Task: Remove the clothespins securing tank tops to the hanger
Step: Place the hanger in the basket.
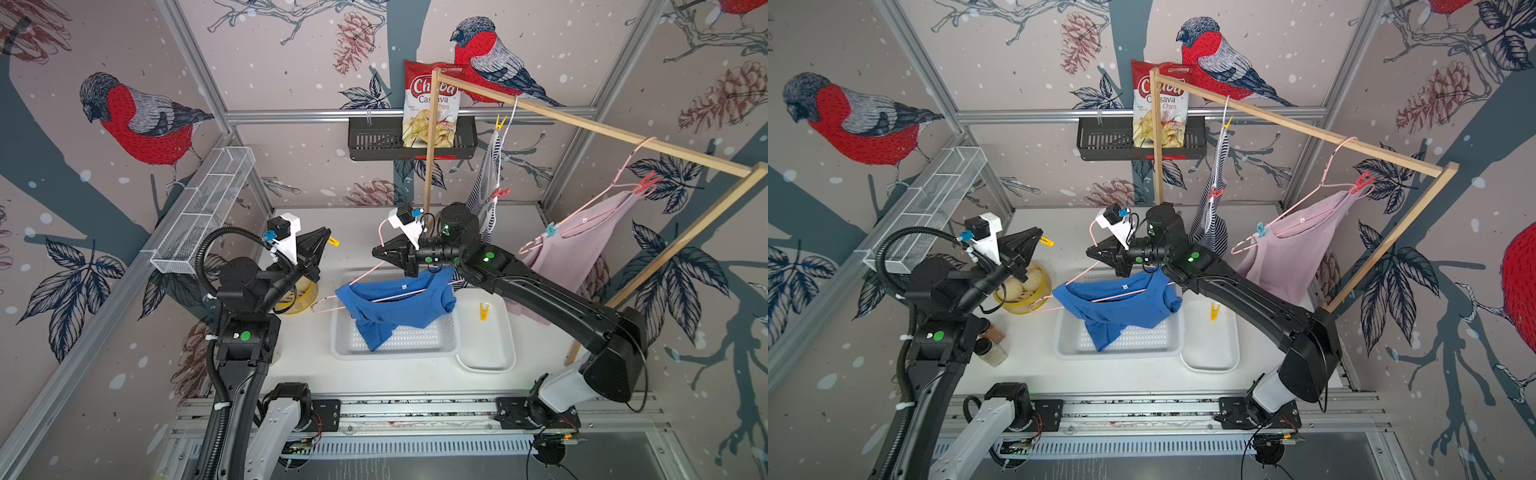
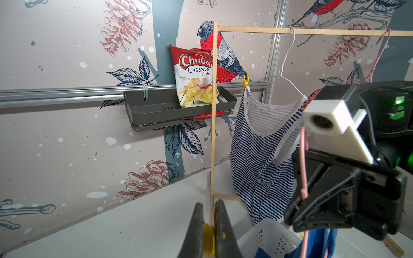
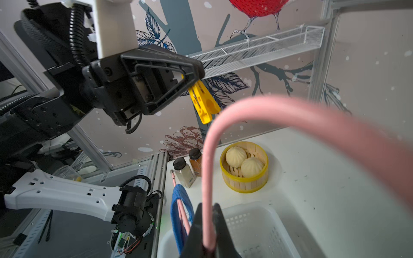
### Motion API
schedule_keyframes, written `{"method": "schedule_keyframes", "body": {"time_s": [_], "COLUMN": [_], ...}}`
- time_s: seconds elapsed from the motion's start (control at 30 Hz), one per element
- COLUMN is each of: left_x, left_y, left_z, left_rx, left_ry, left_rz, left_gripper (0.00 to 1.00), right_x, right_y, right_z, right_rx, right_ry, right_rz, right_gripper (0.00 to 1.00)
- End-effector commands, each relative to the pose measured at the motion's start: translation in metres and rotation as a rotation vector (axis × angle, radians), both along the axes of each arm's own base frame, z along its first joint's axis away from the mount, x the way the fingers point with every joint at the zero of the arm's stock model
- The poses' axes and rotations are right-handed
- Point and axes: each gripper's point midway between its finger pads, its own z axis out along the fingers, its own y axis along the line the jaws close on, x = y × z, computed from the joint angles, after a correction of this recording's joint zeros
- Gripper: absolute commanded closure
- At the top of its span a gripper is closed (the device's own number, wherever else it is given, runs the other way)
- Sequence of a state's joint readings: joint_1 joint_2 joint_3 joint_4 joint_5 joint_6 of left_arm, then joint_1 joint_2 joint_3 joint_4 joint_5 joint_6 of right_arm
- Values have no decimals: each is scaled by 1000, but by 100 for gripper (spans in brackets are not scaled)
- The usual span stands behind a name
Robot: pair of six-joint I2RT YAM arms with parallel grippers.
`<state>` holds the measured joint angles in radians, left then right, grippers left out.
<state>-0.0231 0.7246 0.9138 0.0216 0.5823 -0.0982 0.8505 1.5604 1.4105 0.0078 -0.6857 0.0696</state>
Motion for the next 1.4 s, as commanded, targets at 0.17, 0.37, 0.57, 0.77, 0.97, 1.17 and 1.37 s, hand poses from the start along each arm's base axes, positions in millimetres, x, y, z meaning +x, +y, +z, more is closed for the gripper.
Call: {"method": "schedule_keyframes", "body": {"time_s": [0.17, 0.37, 0.57, 0.77, 0.97, 1.17, 1.37], "left_x": [6, 6, 2, 5, 11, 16, 10], "left_y": [-4, -11, -11, -12, -13, -19, -33], "left_z": [-6, -18, -21, -24, -33, -42, -36], "left_rx": [-16, -23, -32, -40, -45, -69, -117], "left_ry": [12, 62, 61, 69, 93, 132, 143], "left_rz": [-31, -81, -84, -90, -98, -144, -266], "left_gripper": [100, 100, 100, 100, 100, 100, 100], "right_x": [39, 72, 83, 103, 113, 113, 89], "right_y": [-3, -2, 9, 4, -11, -27, -37], "right_z": [-80, -125, -156, -178, -188, -153, -83], "right_rx": [-117, -187, -178, -225, -295, -279, -138], "right_ry": [251, 275, 411, 463, 429, 338, 290], "right_rz": [-32, -114, -98, -202, -316, -394, -333], "right_gripper": [100, 93, 73, 62, 52, 48, 40]}}
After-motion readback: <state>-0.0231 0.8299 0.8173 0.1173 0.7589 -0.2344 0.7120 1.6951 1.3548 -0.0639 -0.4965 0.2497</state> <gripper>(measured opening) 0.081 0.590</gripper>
